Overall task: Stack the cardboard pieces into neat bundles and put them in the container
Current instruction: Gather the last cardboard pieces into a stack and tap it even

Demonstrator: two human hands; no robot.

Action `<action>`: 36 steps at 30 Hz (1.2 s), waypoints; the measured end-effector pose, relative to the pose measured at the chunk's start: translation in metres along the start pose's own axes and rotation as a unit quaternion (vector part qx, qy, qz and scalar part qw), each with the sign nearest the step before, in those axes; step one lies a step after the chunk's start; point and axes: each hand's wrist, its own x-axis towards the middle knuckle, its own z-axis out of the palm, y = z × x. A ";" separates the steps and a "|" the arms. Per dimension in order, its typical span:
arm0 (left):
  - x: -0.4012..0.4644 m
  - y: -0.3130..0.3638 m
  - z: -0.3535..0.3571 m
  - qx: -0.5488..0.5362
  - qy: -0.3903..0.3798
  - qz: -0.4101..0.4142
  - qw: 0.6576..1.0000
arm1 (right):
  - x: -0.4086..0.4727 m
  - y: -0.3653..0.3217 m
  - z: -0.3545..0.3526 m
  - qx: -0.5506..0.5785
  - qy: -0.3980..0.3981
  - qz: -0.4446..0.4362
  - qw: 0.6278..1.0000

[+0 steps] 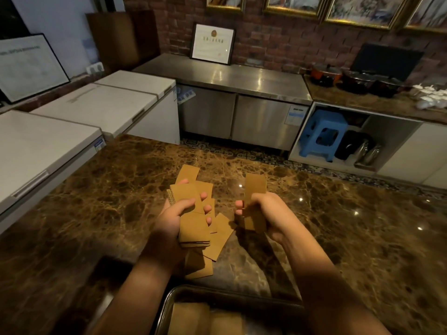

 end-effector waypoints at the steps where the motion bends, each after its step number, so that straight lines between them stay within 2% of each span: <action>1: -0.002 0.001 0.007 0.007 -0.007 -0.001 1.000 | -0.007 -0.005 0.001 0.041 -0.020 -0.001 0.999; 5: -0.015 0.011 0.030 0.084 -0.025 0.019 0.996 | -0.042 -0.025 0.005 0.060 -0.114 -0.081 0.988; 7: -0.020 0.015 0.033 0.182 -0.049 0.078 0.979 | -0.060 -0.031 0.010 0.061 -0.155 -0.102 0.981; 9: -0.024 0.018 0.035 0.173 -0.045 0.105 0.978 | -0.071 -0.033 0.017 0.015 -0.130 -0.131 0.983; 12: -0.028 0.024 0.048 0.211 -0.091 0.105 0.968 | -0.083 -0.033 0.026 -0.119 -0.043 -0.192 0.973; 13: -0.028 0.026 0.048 0.240 -0.114 0.129 0.955 | -0.085 -0.032 0.027 -0.145 -0.034 -0.217 0.965; 16: -0.027 0.032 0.052 0.185 -0.124 0.115 0.968 | -0.088 -0.027 0.029 -0.124 -0.059 -0.244 0.960; 19: -0.029 0.028 0.050 0.173 -0.120 0.094 0.973 | -0.083 -0.017 0.035 -0.152 -0.019 -0.269 0.951; 22: -0.021 0.019 0.036 0.131 -0.112 0.032 0.985 | -0.077 -0.006 0.041 -0.280 0.041 -0.314 0.906; 24: -0.017 0.016 0.026 0.108 -0.111 -0.006 0.988 | -0.070 0.001 0.042 -0.386 0.062 -0.335 0.857; 26: -0.017 0.017 0.021 0.069 -0.085 -0.019 0.994 | -0.061 0.005 0.044 -0.481 0.056 -0.341 0.806; 27: -0.018 0.021 0.017 0.024 -0.071 -0.033 0.997 | -0.057 0.008 0.045 -0.501 0.044 -0.331 0.799; 29: -0.012 0.018 0.004 0.005 -0.059 -0.068 0.996 | -0.046 0.012 0.047 -0.493 0.003 -0.293 0.820; 30: -0.012 0.015 -0.002 0.050 -0.037 -0.045 0.997 | -0.039 0.012 0.047 -0.465 -0.019 -0.266 0.844; 32: -0.005 0.017 -0.012 0.023 -0.037 -0.054 0.998 | -0.021 0.012 0.044 -0.388 -0.035 -0.229 0.892; 34: 0.002 0.023 -0.022 -0.027 -0.006 -0.048 0.998 | 0.001 0.010 0.038 -0.362 0.005 -0.197 0.911; 36: 0.007 0.029 -0.032 -0.034 0.030 -0.021 0.999 | 0.023 0.010 0.032 -0.394 0.033 -0.125 0.910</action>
